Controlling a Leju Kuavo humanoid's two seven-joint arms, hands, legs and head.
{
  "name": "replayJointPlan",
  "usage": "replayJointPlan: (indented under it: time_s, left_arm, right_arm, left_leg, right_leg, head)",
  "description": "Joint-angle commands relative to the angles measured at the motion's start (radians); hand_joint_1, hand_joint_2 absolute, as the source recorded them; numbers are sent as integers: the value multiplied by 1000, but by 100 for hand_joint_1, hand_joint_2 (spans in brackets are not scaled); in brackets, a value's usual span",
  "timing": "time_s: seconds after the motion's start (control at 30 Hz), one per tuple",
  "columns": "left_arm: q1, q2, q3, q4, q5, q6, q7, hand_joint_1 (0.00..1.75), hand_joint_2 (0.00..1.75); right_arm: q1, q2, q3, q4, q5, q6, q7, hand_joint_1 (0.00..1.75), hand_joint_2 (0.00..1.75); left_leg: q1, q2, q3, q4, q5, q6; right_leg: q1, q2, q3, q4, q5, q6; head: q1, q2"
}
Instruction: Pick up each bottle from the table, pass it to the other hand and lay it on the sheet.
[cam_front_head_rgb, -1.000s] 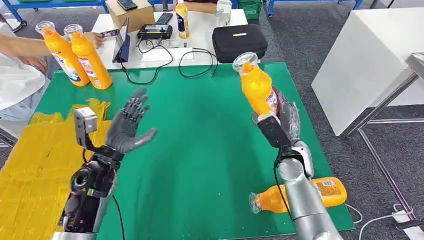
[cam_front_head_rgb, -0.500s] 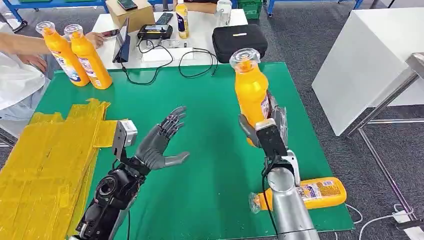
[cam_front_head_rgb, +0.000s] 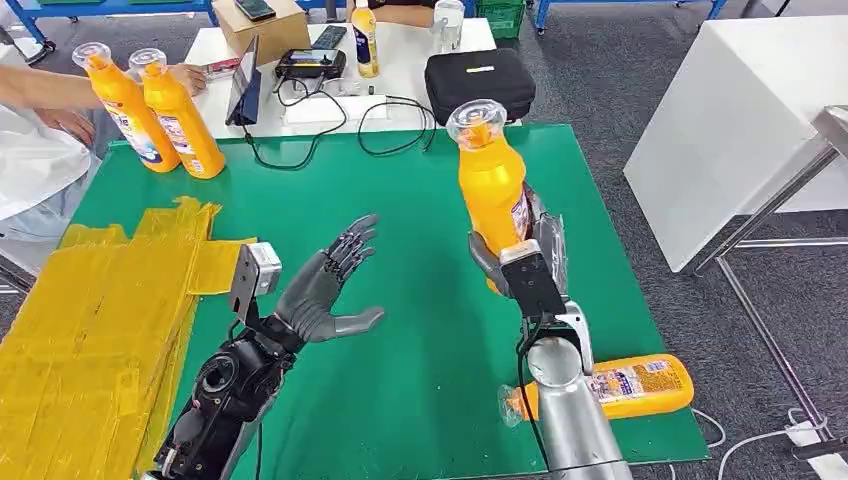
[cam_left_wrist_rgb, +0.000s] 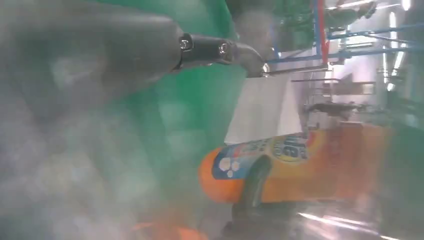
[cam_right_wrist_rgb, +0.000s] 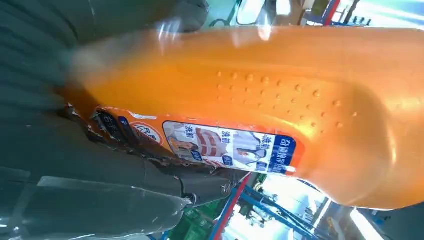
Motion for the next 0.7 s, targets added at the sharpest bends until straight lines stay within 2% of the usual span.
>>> replayJointPlan:
  time_s: [0.03, 0.1, 0.23, 0.33, 0.5, 0.53, 0.6, 0.7]
  left_arm:
    - [-18, 9, -28, 21, 1, 4, 5, 0, 175]
    - [-18, 9, -28, 22, 5, 5, 6, 0, 175]
    - [-14, 18, -19, 13, 27, 16, 10, 0, 175]
    - [-15, 26, -10, 14, 46, 16, 11, 0, 175]
    - [-14, 31, 1, 8, 64, 19, 15, 0, 175]
    - [-3, 25, 30, 7, 94, 37, 15, 0, 175]
    - [9, 38, 46, 5, 106, 30, 11, 0, 175]
    - [12, 36, 50, 6, 109, 27, 9, 0, 175]
  right_arm:
    - [-26, -6, 1, 7, -6, 4, 4, 175, 175]
    - [-25, -7, 8, 7, -3, 6, 4, 175, 175]
    - [-5, 23, 146, 30, 75, 40, 12, 175, 175]
    - [-11, 26, 248, 96, 124, 44, 29, 175, 175]
    - [-25, 34, 338, 206, 144, 50, 37, 175, 175]
    - [-20, 38, 402, 240, 152, 147, 15, 175, 175]
    - [6, 80, 449, 288, 171, 96, -3, 175, 175]
    - [5, 80, 461, 300, 172, 87, -5, 175, 175]
  left_leg:
    - [2, 0, 3, 1, -2, -1]
    - [2, 1, 3, 1, -3, -1]
    - [1, 2, 2, 0, -2, -1]
    - [2, 4, 3, 0, -2, -2]
    - [3, 3, 5, 0, -3, -2]
    - [3, 3, 4, -1, -2, -2]
    - [3, 5, 4, -2, -2, -1]
    - [4, 6, 6, -1, -3, -2]
  right_leg:
    - [2, 0, 4, 0, -2, -1]
    - [2, 0, 4, 0, -2, -1]
    - [1, 2, 2, 0, -1, -1]
    - [2, 4, 3, -1, -1, -1]
    - [4, 3, 5, -2, -1, -1]
    - [3, 3, 4, -2, -1, -1]
    - [3, 5, 3, -2, 0, -1]
    - [4, 6, 5, -2, -1, -1]
  head:
    - [0, 0]
    - [0, 0]
    - [0, 0]
    - [0, 0]
    - [0, 0]
    - [0, 0]
    - [0, 0]
    - [0, 0]
